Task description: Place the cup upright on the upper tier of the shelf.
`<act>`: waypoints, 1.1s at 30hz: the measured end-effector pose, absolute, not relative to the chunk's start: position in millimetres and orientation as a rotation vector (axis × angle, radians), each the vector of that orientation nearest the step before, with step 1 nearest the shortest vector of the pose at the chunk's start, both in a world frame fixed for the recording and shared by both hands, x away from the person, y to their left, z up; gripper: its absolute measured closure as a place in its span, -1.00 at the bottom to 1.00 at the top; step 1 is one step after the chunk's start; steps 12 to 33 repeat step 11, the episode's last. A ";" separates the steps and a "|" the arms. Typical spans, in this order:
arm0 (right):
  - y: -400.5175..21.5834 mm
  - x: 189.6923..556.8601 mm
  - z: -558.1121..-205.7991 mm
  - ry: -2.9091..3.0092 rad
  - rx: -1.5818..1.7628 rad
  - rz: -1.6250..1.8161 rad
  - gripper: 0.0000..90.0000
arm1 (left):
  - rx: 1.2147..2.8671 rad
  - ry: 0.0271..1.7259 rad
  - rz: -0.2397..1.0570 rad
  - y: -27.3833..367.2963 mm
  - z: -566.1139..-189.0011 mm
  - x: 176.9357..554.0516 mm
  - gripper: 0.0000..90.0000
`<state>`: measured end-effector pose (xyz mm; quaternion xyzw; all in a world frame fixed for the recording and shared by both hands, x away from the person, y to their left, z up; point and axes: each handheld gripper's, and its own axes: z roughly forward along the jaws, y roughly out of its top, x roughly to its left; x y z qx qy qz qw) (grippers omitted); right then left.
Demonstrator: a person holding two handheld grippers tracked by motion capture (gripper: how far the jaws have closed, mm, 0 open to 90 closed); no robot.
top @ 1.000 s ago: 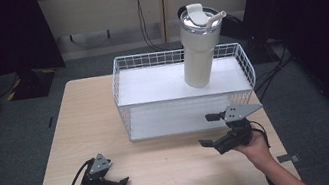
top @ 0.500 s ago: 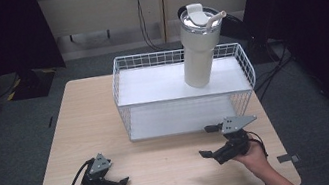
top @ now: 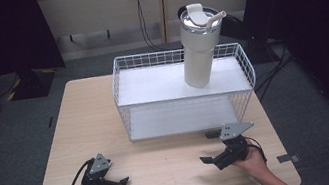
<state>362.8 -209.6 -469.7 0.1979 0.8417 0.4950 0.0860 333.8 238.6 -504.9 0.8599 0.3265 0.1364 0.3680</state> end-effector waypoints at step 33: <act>-208.4 359.3 -490.5 2.581 0.602 1.392 -0.79 | 2.210 0.838 0.351 238.4 -505.0 333.9 -0.93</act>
